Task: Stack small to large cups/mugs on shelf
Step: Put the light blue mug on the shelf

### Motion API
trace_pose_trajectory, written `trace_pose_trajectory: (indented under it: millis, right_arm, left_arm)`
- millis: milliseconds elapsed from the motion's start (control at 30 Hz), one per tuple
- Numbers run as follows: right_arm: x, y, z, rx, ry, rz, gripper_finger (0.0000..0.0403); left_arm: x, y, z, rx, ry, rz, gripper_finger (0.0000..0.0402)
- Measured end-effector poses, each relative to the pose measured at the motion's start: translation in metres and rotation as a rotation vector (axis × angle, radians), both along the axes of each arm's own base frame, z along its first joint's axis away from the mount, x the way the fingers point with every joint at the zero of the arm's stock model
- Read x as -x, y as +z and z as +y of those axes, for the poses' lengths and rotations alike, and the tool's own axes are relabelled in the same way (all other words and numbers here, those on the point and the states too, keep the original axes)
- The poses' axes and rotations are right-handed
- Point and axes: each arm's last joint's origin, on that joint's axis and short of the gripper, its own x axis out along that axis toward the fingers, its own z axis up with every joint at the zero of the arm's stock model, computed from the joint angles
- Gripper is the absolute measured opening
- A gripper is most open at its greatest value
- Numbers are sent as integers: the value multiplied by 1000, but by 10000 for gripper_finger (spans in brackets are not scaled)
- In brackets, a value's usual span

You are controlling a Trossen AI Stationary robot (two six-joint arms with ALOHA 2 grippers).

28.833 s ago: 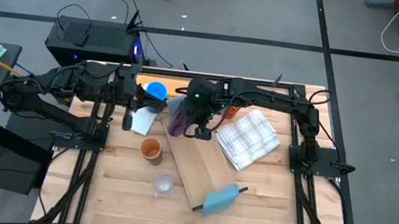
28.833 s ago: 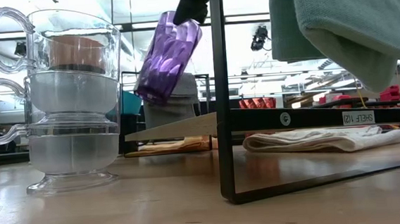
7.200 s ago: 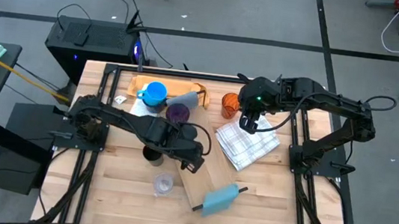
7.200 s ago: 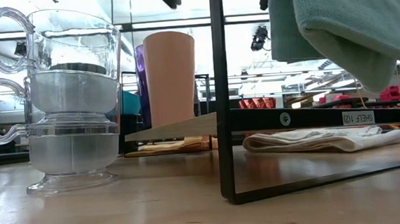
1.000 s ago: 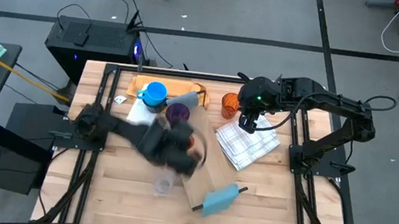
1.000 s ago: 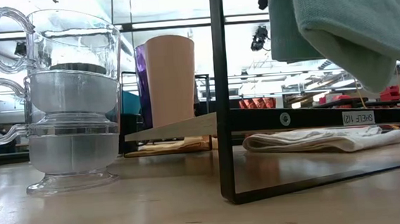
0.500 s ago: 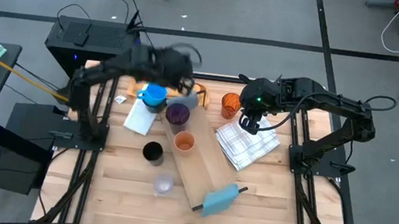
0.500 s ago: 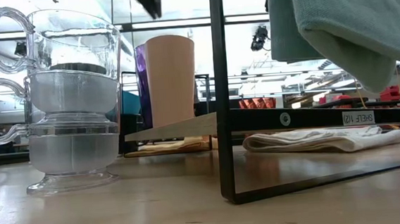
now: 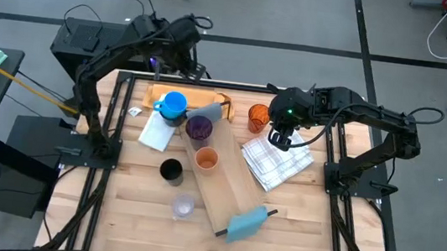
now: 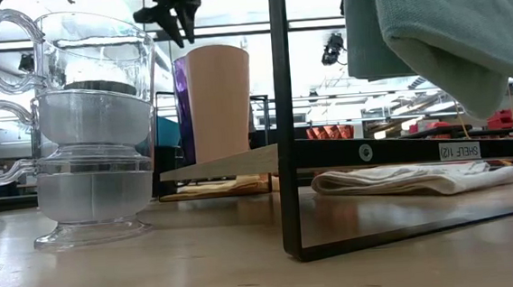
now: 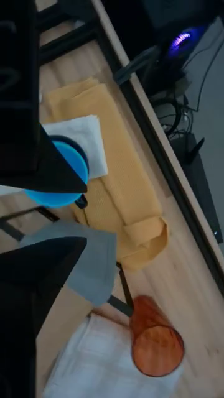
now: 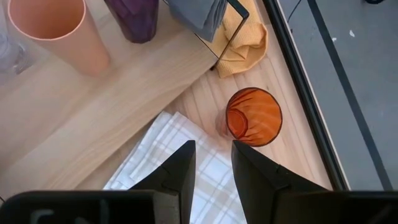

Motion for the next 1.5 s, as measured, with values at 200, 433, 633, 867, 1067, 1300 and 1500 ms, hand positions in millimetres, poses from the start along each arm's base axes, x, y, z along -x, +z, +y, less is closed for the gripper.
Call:
trace_pose_trajectory:
  millis: [200,433,633,867,1067,1300,1500]
  right_arm:
    - [0,0,0,16,30,9,110]
    - [0,0,0,21,39,12,110]
    - [-1,0,0,-1,-3,-7,110]
    - [-4,2,0,-14,-33,-56,110]
    - [-7,4,-1,-18,-44,-103,110]
    - [-7,4,-1,-46,-90,-118,110]
    - [-7,4,0,-53,-91,-119,111]
  left_arm:
    - [2,-1,4,-9,-131,35,154]
    - [8,-45,11,136,-209,174,170]
    - [45,-69,-12,200,-286,276,178]
    - [99,-58,-39,130,-272,254,176]
    - [102,-67,-39,131,-346,302,200]
    - [94,-96,-34,151,-374,361,235]
    - [89,-111,-29,93,-373,381,239]
